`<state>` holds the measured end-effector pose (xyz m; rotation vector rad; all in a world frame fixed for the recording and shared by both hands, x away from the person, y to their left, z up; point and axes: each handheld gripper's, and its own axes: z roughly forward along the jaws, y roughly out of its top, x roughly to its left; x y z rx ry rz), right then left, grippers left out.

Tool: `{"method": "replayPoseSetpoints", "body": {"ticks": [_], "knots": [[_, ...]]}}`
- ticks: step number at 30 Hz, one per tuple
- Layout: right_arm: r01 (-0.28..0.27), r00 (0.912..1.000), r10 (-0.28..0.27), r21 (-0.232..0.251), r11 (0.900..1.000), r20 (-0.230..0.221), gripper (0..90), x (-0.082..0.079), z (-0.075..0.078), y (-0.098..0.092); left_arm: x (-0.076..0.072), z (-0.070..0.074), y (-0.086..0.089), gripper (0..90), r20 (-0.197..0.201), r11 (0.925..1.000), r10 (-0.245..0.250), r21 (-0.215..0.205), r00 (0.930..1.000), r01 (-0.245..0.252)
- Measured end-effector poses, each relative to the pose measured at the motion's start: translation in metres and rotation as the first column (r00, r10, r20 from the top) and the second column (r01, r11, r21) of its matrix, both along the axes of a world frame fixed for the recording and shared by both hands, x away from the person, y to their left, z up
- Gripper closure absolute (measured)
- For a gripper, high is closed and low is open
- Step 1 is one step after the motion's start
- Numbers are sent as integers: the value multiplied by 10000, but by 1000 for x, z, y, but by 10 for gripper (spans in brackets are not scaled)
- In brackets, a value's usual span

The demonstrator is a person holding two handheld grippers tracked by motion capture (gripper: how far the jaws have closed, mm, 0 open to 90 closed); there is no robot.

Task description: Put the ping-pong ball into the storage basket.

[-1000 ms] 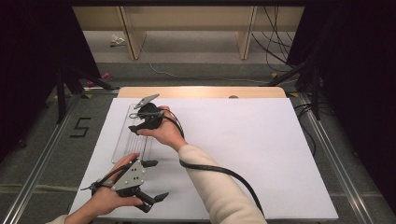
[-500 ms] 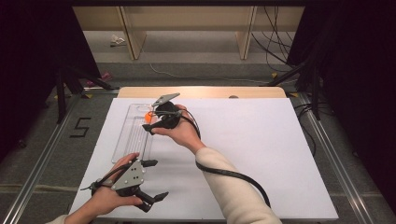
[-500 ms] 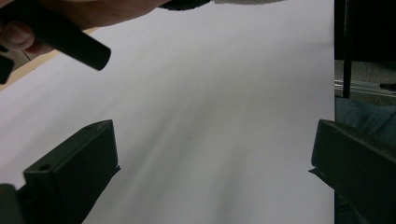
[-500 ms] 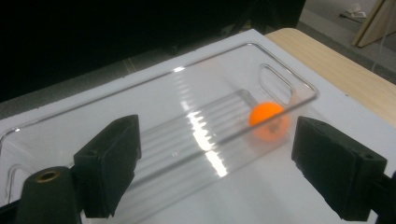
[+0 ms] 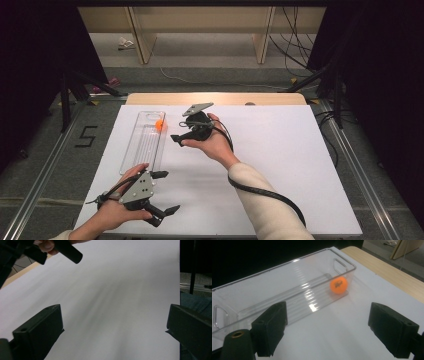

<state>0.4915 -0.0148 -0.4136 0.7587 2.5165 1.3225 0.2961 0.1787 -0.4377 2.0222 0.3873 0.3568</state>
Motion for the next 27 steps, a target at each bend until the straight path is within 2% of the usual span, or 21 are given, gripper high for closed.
{"method": "replayPoseSetpoints", "body": {"ticks": [10, 27], "knots": [[419, 9991, -419, 9, 9991, -64, 168, -9, 1, -34, 0, 0, 0, 0, -5, 10000, 41, -6, 10000, -41], [893, 9958, -894, -53, 9960, -187, 168, -20, -6, -70, 1, 0, 1, 0, -13, 10000, 92, -2, 10000, -92]]}}
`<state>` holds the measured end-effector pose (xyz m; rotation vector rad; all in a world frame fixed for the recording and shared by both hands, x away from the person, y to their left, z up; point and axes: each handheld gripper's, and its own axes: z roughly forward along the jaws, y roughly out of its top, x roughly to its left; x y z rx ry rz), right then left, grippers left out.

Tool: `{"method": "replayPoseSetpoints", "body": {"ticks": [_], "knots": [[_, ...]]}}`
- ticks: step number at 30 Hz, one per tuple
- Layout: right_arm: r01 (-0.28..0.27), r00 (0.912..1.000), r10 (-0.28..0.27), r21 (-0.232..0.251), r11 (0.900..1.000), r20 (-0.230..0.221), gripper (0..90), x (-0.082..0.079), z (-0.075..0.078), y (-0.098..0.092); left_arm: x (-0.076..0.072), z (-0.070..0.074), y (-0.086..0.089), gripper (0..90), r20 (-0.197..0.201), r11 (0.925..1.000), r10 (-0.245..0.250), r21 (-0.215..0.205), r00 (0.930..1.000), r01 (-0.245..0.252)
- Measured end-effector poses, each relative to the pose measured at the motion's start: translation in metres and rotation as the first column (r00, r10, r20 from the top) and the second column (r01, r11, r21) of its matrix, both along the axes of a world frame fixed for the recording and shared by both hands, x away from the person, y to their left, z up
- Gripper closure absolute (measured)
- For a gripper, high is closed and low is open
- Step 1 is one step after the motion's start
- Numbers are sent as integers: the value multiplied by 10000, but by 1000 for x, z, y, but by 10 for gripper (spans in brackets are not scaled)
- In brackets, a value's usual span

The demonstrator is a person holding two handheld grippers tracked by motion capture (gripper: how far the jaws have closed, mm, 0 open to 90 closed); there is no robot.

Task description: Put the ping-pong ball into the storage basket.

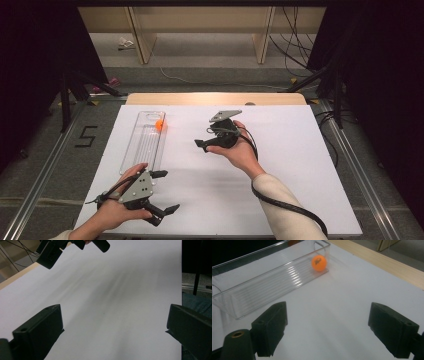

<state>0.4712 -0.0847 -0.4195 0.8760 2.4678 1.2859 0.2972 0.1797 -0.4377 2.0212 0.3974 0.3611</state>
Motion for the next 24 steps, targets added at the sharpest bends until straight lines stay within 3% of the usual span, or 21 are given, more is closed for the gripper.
{"method": "replayPoseSetpoints", "body": {"ticks": [24], "knots": [[658, 9978, -658, 54, 9978, 24, 168, -18, -3, -44, 1, -1, 0, 0, -18, 10000, 57, 7, 10000, -57]]}}
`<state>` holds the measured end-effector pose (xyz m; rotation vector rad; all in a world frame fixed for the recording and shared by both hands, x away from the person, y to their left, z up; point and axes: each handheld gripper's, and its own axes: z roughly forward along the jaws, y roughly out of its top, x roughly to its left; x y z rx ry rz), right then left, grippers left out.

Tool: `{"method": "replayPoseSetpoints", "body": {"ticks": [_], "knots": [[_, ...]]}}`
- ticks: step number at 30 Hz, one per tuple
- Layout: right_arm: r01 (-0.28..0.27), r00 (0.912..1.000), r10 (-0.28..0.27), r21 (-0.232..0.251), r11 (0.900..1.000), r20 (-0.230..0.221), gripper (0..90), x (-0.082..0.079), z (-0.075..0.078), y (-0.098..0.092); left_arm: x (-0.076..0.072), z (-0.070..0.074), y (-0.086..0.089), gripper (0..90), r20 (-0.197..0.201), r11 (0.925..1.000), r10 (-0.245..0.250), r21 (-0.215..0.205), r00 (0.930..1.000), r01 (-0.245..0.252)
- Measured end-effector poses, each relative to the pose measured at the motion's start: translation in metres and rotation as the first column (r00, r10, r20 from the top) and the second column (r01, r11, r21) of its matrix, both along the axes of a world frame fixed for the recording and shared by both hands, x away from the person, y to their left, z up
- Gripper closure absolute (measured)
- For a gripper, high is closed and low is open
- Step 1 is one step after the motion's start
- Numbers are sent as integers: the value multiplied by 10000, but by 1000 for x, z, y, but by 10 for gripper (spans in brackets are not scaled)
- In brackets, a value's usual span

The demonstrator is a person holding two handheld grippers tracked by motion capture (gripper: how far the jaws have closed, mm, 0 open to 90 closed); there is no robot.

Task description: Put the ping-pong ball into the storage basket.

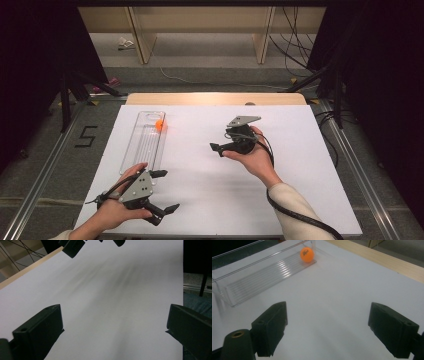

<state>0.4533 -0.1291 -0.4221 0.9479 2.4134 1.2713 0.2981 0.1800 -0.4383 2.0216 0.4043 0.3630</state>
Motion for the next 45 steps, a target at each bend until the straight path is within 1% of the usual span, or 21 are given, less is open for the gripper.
{"method": "replayPoseSetpoints", "body": {"ticks": [10, 14, 25, 32, 45], "knots": [[319, 9995, -318, 103, 9994, -55, 170, -9, -5, -18, 0, 0, 0, 0, 0, 10000, 23, 23, 10000, -23], [369, 9993, -368, 113, 9993, -51, 170, -12, -6, -23, 1, 0, 0, 0, 4, 10000, 38, 11, 10000, -38], [644, 9979, -644, 163, 9978, -2, 169, -20, -5, -40, 1, 0, 1, 0, 3, 10000, 78, -4, 10000, -78], [844, 9964, -844, 119, 9964, 23, 169, -28, -4, -53, 1, 0, 1, 0, -14, 9999, 104, 1, 9999, -104], [1139, 9934, -1141, 189, 9933, 97, 169, -41, -3, -73, 1, 1, 1, 0, 9, 9999, 118, -13, 9999, -118]]}}
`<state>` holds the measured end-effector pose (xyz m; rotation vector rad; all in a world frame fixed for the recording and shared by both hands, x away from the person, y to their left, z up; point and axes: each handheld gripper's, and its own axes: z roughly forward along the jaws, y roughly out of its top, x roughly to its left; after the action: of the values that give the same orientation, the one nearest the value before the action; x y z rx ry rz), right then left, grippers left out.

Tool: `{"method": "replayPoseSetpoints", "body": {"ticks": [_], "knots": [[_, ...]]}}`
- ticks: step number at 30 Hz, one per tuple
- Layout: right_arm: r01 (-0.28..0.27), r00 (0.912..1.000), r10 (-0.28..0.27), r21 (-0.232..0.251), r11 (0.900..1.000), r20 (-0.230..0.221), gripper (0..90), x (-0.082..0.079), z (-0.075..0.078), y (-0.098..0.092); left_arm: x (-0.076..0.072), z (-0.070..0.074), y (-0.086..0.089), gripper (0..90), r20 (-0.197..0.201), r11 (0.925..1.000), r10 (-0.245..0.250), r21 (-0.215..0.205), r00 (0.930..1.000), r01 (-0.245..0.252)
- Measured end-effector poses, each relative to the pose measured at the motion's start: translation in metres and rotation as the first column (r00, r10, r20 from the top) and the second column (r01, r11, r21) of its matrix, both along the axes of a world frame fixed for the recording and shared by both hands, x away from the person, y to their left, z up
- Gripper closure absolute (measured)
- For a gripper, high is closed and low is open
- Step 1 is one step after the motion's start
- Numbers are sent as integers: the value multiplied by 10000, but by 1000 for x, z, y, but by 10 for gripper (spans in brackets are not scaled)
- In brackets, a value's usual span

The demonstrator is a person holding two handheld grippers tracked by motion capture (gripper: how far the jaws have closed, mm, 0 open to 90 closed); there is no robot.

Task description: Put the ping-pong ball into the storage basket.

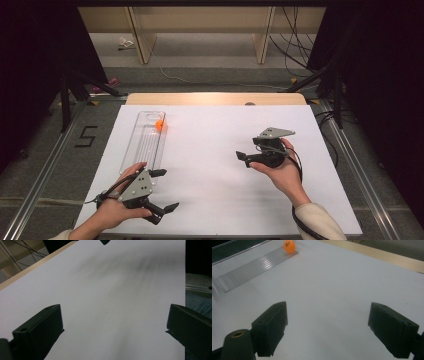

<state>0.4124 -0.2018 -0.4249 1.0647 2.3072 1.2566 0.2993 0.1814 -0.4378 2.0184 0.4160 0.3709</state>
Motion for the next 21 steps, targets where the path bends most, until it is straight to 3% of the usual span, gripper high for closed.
{"method": "replayPoseSetpoints", "body": {"ticks": [21], "knots": [[519, 9986, -520, 91, 9986, 108, 167, -21, 3, -32, 1, 0, 1, 0, -18, 10000, 87, -28, 10000, -87]]}}
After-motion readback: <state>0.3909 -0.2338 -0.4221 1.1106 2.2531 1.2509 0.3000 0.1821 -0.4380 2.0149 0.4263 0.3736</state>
